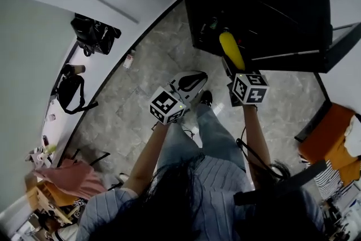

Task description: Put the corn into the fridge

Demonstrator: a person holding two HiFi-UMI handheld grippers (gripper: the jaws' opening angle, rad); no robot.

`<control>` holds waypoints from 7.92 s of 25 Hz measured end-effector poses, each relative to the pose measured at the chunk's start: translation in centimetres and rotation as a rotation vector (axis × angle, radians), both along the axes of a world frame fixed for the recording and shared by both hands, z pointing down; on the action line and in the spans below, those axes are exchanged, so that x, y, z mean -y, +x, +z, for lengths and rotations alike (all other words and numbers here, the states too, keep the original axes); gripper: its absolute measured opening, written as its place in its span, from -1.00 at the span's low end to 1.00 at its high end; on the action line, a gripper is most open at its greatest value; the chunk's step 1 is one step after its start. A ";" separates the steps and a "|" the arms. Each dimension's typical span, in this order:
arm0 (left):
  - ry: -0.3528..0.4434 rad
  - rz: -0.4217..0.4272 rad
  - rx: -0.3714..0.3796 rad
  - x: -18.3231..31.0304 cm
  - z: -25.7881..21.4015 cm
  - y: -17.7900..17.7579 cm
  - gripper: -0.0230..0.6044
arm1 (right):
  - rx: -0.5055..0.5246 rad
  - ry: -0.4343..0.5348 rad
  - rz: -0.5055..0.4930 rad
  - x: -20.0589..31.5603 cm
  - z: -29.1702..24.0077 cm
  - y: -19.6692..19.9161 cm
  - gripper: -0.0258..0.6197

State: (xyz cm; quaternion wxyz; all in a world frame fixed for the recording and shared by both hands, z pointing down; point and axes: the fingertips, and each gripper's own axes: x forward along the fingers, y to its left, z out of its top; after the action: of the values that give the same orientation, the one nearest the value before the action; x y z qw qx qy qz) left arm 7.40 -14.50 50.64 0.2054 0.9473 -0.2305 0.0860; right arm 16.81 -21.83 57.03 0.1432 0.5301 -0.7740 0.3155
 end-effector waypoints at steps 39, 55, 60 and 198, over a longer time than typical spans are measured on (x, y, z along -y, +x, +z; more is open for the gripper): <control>-0.036 -0.054 -0.043 5.1 5.0 -1.0 -0.90 | -0.266 0.030 -0.059 19.7 9.1 2.8 -0.16; -0.079 -0.065 -0.014 4.2 6.3 -2.3 -0.90 | -0.287 0.022 -0.081 23.3 9.3 2.4 -0.16; -0.091 -0.091 -0.016 4.1 6.5 -2.9 -0.90 | -0.386 -0.005 -0.133 23.1 10.1 1.7 -0.16; 0.108 -0.044 -0.167 -37.1 -14.3 -10.8 -0.90 | 0.048 0.334 -0.154 -43.8 -19.4 -14.0 -0.80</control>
State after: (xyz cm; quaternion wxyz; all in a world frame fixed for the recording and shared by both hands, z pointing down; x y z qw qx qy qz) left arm -3.45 22.64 36.29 0.1744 0.9555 -0.2378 -0.0105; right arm 2.80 21.95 37.63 0.0583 0.4781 -0.8570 0.1835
